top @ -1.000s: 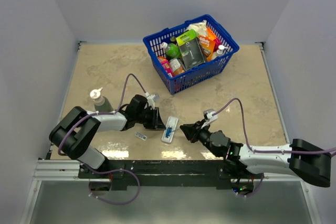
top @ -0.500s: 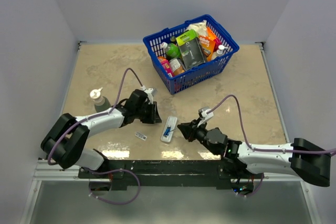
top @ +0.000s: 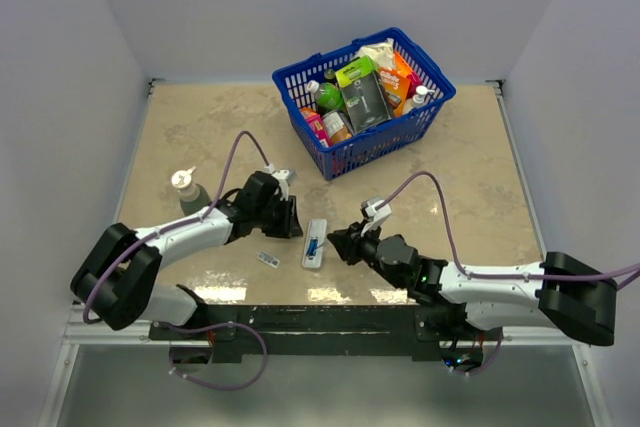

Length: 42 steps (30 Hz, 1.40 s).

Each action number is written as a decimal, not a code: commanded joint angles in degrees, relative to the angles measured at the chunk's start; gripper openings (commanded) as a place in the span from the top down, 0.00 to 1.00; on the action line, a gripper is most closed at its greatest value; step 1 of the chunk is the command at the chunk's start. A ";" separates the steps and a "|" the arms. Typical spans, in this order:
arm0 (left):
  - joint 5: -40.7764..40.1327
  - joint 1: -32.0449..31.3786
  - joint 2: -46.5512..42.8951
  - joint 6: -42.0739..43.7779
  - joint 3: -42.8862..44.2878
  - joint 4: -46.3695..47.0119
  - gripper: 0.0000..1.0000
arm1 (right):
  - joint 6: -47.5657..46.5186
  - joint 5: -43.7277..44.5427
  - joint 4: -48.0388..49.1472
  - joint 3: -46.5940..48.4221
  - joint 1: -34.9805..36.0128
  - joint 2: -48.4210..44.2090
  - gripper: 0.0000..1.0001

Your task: Unload the batteries from the remote control

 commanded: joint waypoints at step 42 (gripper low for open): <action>-6.65 -0.66 -3.06 -0.09 3.42 -3.00 0.72 | -9.06 -0.30 -2.31 6.93 0.23 1.18 1.00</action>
